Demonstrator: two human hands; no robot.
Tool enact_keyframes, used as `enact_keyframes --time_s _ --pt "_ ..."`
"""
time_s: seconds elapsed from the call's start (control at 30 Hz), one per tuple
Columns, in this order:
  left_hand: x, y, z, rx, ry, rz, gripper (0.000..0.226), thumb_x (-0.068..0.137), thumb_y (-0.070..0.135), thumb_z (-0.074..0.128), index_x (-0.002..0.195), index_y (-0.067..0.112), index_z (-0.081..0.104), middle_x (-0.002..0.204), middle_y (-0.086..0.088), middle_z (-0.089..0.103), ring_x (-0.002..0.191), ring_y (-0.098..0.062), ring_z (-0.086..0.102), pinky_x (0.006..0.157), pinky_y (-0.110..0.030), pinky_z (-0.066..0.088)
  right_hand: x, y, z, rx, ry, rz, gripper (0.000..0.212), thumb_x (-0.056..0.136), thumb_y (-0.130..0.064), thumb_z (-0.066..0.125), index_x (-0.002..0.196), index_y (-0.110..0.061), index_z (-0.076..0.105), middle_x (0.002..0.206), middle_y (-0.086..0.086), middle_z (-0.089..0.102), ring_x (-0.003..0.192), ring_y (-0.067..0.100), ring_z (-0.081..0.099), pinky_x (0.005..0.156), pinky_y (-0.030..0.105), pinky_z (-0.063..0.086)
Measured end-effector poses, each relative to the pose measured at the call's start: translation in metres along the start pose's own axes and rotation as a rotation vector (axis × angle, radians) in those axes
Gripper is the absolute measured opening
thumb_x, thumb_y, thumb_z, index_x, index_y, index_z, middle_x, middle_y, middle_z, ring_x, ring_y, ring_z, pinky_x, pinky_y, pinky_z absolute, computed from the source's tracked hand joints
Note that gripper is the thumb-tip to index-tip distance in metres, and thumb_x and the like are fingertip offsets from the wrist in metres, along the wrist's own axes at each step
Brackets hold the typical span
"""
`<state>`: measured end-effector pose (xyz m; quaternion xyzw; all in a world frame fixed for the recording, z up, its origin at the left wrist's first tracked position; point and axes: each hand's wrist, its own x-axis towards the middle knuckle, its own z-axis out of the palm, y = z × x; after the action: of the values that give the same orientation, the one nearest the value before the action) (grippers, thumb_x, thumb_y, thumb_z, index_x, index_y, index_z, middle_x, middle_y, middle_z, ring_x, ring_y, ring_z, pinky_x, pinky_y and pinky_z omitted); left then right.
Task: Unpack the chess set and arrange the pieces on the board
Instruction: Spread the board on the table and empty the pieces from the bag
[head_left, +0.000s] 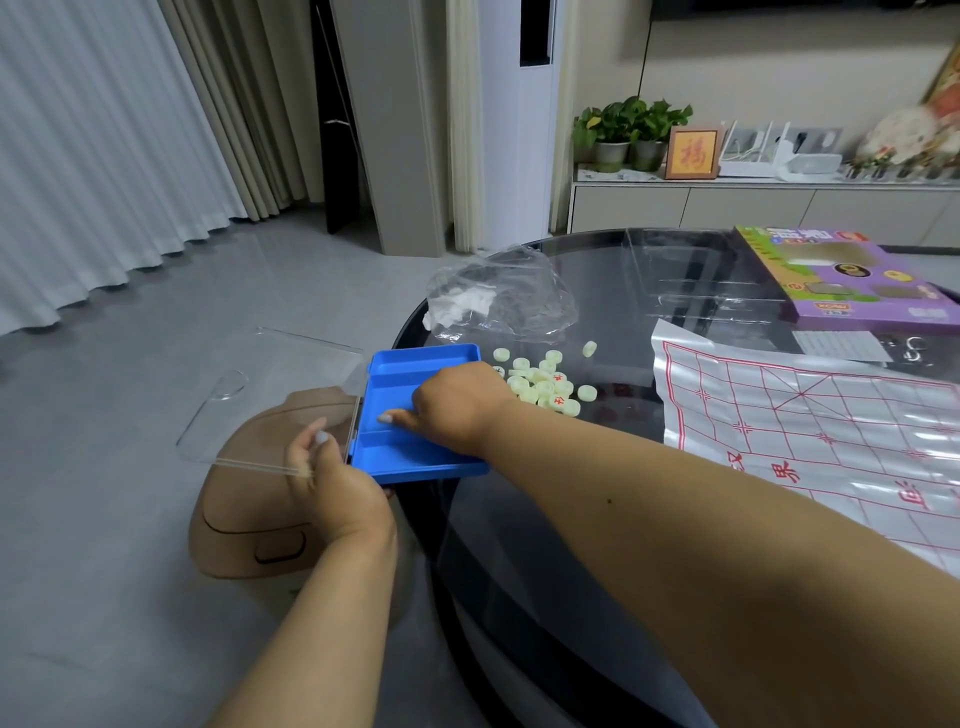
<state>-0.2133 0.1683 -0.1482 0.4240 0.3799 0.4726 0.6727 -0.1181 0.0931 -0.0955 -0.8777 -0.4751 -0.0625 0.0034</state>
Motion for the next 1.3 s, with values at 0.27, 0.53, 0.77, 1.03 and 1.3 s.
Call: enact_keyframes --time_s 0.27,0.53,0.77,1.03,1.3 --pt "-0.004 0.005 -0.001 0.030 -0.011 -0.016 0.018 0.099 0.018 0.040 0.107 0.023 0.056 0.081 0.004 0.053 0.063 -0.012 0.054 0.038 -0.018 0.041 -0.002 -0.001 -0.003 -0.016 0.029 -0.021 0.061 0.094 -0.062 0.029 0.054 -0.016 0.038 0.057 -0.003 0.042 0.058 0.015 0.041 0.049 0.027 0.022" --pt "-0.005 0.005 -0.003 0.050 -0.023 0.008 0.020 0.097 0.019 0.041 0.096 0.029 0.059 0.081 0.003 0.053 0.068 -0.018 0.052 0.045 -0.024 0.040 0.002 0.010 -0.013 0.009 0.122 0.089 0.053 0.094 -0.056 0.038 0.057 -0.018 0.034 0.058 -0.002 0.037 0.067 0.021 0.045 0.049 0.025 0.021" --pt "-0.011 0.009 -0.002 0.083 -0.014 0.030 0.017 0.100 0.017 0.040 0.105 0.019 0.056 0.085 0.008 0.053 0.072 -0.005 0.051 0.047 -0.011 0.042 -0.016 0.087 -0.020 0.356 0.288 0.626 0.057 0.096 -0.056 0.032 0.058 -0.014 0.039 0.058 0.001 0.043 0.065 0.026 0.048 0.046 0.028 0.023" --pt "-0.011 0.010 -0.001 0.088 -0.007 -0.006 0.018 0.100 0.020 0.040 0.105 0.023 0.057 0.085 0.008 0.055 0.070 -0.006 0.054 0.046 -0.018 0.044 -0.018 0.084 0.007 0.239 0.224 0.572 0.057 0.097 -0.056 0.028 0.058 -0.015 0.038 0.057 0.000 0.042 0.060 0.023 0.046 0.046 0.027 0.026" --pt "-0.019 0.016 0.000 0.098 -0.002 -0.004 0.017 0.101 0.017 0.038 0.108 0.020 0.054 0.082 0.008 0.052 0.065 -0.002 0.052 0.037 -0.009 0.038 -0.013 0.081 0.016 0.257 0.238 0.479 0.057 0.097 -0.054 0.030 0.068 -0.010 0.051 0.082 0.002 0.047 0.072 0.023 0.050 0.059 0.030 0.034"
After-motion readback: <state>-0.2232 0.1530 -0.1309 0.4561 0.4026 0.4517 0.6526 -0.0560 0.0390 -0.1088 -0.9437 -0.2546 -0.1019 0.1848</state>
